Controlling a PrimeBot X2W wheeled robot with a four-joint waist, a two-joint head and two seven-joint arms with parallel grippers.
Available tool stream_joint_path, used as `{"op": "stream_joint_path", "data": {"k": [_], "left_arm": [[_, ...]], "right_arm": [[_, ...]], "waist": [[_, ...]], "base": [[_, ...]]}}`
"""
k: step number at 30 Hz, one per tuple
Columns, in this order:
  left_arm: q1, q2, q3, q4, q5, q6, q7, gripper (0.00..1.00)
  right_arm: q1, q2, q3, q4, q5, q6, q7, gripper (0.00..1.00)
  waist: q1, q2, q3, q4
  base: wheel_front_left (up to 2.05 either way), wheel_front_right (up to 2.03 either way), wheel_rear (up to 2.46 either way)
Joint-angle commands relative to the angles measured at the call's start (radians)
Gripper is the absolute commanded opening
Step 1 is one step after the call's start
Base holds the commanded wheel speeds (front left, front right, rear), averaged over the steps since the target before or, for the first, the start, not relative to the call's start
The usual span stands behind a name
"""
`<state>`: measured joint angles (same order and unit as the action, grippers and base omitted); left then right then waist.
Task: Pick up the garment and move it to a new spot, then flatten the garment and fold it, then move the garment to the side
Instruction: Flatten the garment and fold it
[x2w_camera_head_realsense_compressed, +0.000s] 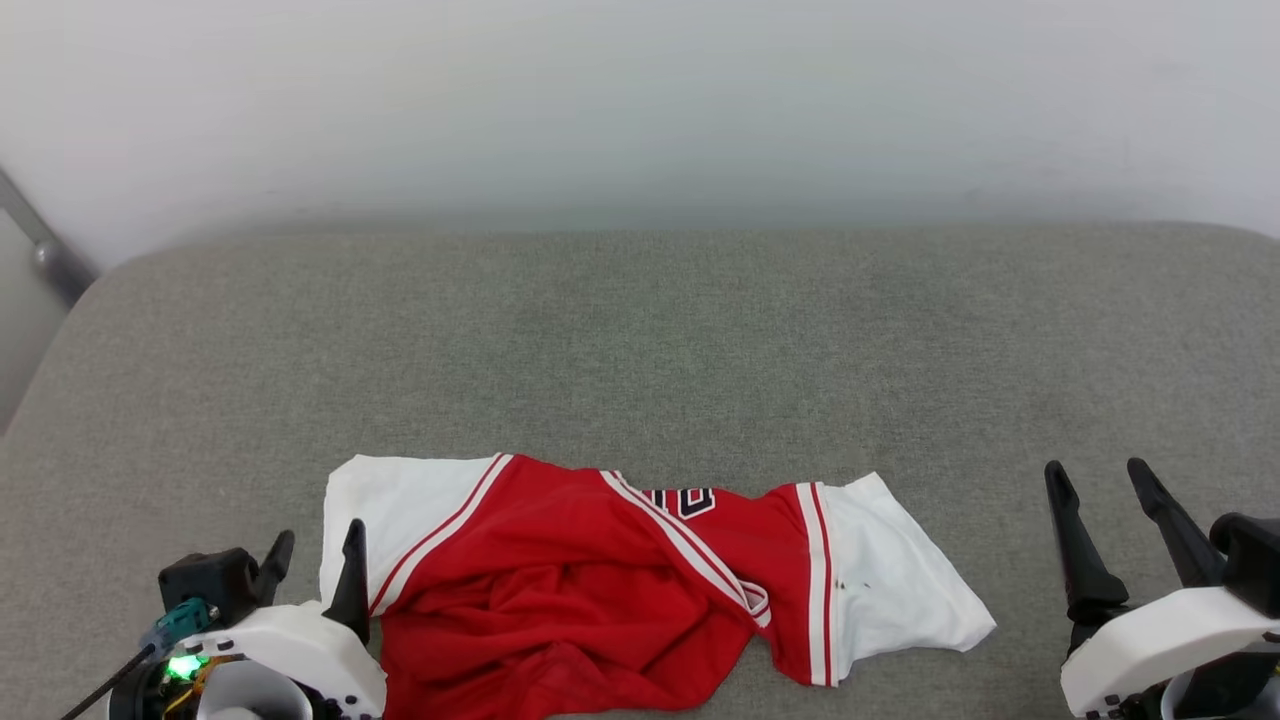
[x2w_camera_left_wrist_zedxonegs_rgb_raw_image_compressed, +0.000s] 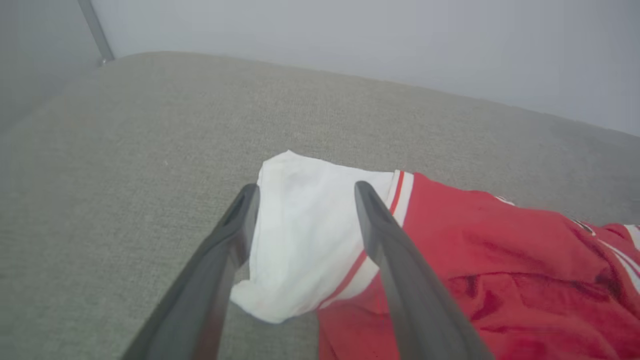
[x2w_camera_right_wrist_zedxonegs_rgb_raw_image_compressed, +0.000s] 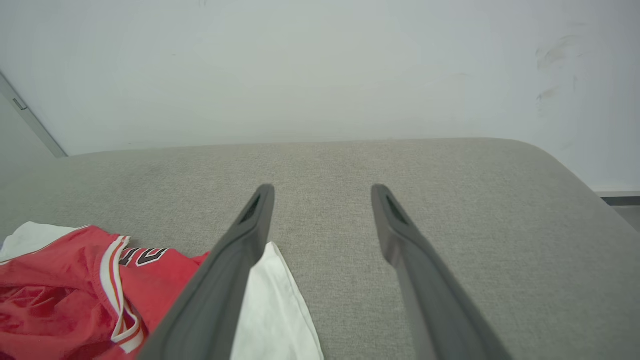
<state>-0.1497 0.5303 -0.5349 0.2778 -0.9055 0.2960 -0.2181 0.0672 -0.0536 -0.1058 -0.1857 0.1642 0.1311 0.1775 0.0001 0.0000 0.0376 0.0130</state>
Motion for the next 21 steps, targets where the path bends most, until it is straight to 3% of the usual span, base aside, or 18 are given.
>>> {"op": "stream_joint_path", "data": {"k": [1,9,14,21], "left_arm": [[-0.009,0.012,0.0,-0.018,0.026,0.006,-0.014,1.0],[-0.017,0.023,-0.031,-0.181,0.197,0.027,-0.045,1.0],[0.013,0.012,-0.044,-0.242,0.246,0.046,-0.047,1.0],[0.043,-0.018,-0.044,-0.269,0.265,0.056,-0.048,1.0]], "right_arm": [[0.017,0.002,0.001,0.0,-0.001,-0.001,0.003,1.0],[0.053,0.003,0.004,0.016,0.032,-0.001,0.053,1.0],[0.066,0.003,-0.021,0.038,0.056,-0.001,0.108,1.0],[0.06,-0.053,-0.1,0.124,0.094,-0.001,0.334,1.0]], "waist": [[-0.0001,0.0,-0.022,-0.001],[-0.0001,0.0,-0.054,-0.003],[-0.0001,0.0,-0.058,-0.003],[-0.0001,0.0,-0.055,0.028]], "base": [[0.0,0.0,0.0],[0.0,0.0,0.0],[0.0,0.0,0.0],[0.0,0.0,0.0]]}}
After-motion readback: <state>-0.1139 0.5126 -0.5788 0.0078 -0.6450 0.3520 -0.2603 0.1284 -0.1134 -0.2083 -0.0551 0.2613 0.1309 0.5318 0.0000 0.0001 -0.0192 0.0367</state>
